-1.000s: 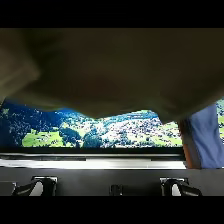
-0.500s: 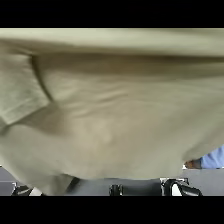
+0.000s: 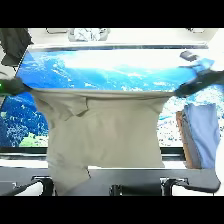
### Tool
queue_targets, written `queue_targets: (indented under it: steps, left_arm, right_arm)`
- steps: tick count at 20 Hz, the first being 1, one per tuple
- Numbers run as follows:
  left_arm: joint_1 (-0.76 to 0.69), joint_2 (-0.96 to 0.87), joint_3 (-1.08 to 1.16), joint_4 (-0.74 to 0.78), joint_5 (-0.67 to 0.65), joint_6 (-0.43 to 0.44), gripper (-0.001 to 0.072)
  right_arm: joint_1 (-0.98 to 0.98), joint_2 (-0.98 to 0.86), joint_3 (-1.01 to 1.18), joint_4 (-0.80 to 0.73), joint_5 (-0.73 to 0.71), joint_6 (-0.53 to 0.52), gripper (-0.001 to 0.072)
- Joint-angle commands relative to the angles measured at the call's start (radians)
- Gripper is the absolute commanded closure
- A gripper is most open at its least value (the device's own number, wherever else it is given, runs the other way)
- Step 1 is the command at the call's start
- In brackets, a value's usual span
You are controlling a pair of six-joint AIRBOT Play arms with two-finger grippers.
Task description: Fold the shirts.
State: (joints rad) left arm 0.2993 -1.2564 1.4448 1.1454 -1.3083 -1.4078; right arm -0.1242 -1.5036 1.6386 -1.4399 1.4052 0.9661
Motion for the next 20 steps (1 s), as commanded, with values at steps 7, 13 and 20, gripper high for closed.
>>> queue_targets:
  steps: [7,13,20]
  left_arm:
    - [-0.113,-0.403,0.039,-0.019,0.516,0.021,0.0683]
    - [-0.103,-0.41,0.072,-0.018,0.415,0.022,0.0682]
    - [-0.064,-0.364,0.038,0.106,-0.032,0.01,0.0682]
  right_arm:
    - [0.058,-0.245,-0.027,0.021,-0.725,0.237,0.0668]
    - [0.058,-0.219,-0.028,0.018,-0.528,0.229,0.0667]
    - [0.059,-0.166,-0.09,0.018,-0.087,0.206,0.0666]
